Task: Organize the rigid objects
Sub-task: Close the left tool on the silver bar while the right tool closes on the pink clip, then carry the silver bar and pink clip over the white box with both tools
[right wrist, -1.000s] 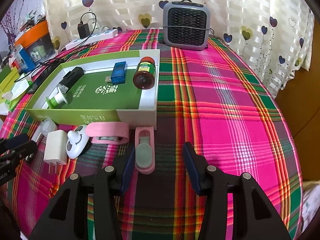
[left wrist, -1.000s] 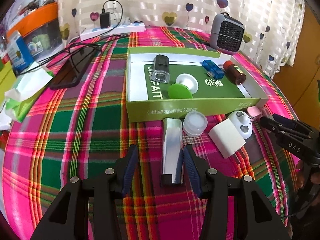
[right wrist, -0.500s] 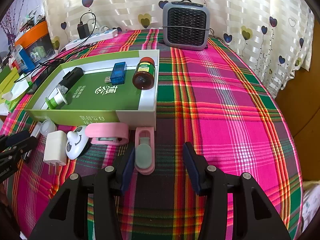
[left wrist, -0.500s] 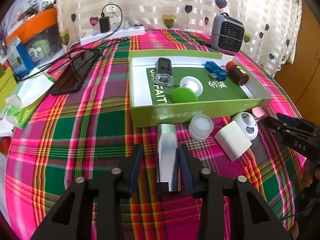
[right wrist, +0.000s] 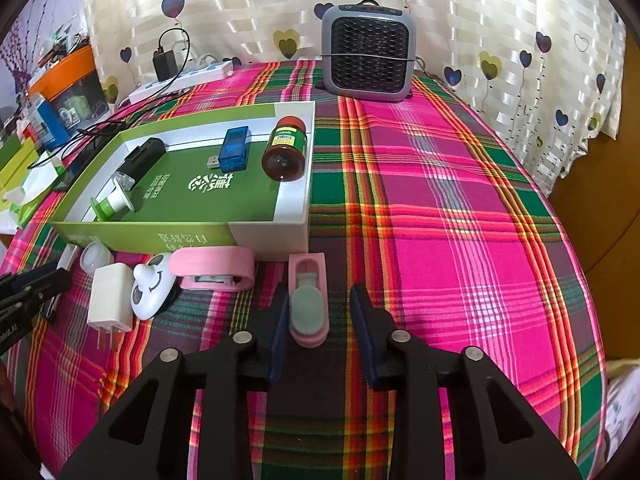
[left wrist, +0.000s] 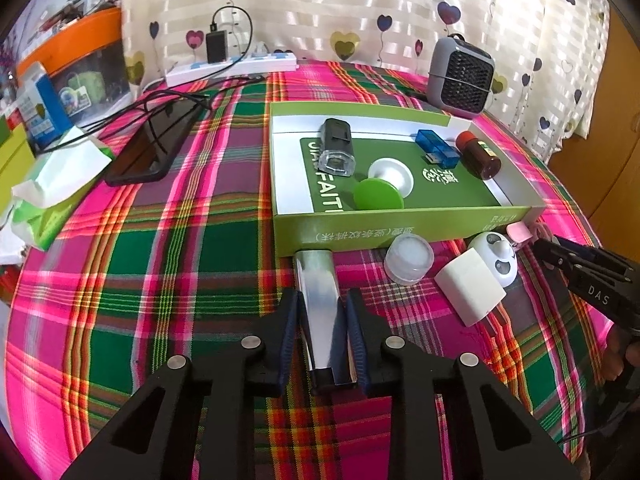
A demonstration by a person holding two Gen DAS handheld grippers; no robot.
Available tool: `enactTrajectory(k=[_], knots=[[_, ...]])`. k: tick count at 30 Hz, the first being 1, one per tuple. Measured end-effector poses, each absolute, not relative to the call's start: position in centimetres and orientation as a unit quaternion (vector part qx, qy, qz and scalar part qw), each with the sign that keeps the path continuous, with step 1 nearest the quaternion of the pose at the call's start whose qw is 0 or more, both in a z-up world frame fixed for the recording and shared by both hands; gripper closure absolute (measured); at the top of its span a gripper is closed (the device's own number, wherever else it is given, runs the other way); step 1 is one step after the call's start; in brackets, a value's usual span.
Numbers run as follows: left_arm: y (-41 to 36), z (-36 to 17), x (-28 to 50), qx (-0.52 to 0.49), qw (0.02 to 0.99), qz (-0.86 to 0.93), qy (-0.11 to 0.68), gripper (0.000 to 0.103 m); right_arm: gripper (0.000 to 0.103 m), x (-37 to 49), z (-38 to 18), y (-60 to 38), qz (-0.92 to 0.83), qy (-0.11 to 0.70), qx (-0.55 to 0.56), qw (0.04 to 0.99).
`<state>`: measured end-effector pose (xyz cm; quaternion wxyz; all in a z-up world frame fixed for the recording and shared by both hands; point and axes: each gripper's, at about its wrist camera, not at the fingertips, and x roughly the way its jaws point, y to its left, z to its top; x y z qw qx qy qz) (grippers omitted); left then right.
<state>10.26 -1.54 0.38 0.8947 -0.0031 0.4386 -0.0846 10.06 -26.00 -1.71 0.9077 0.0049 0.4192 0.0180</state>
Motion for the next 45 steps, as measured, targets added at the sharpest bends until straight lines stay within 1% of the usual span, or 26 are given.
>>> enactTrajectory(k=[3, 6, 45], knots=[[-1.52, 0.38, 10.26, -0.004, 0.895, -0.085, 0.439, 0.080, 0.080, 10.04, -1.72, -25.98, 0.018, 0.419, 0.004, 0.908], [-1.52, 0.37, 10.26, -0.003, 0.895, -0.084, 0.439, 0.080, 0.084, 10.00, -1.73, -26.01, 0.017, 0.418, 0.005, 0.908], [-1.70, 0.75, 10.00, -0.006, 0.897, -0.090, 0.433, 0.081, 0.084, 9.46, -1.67, -26.25, 0.016, 0.418, 0.018, 0.908]])
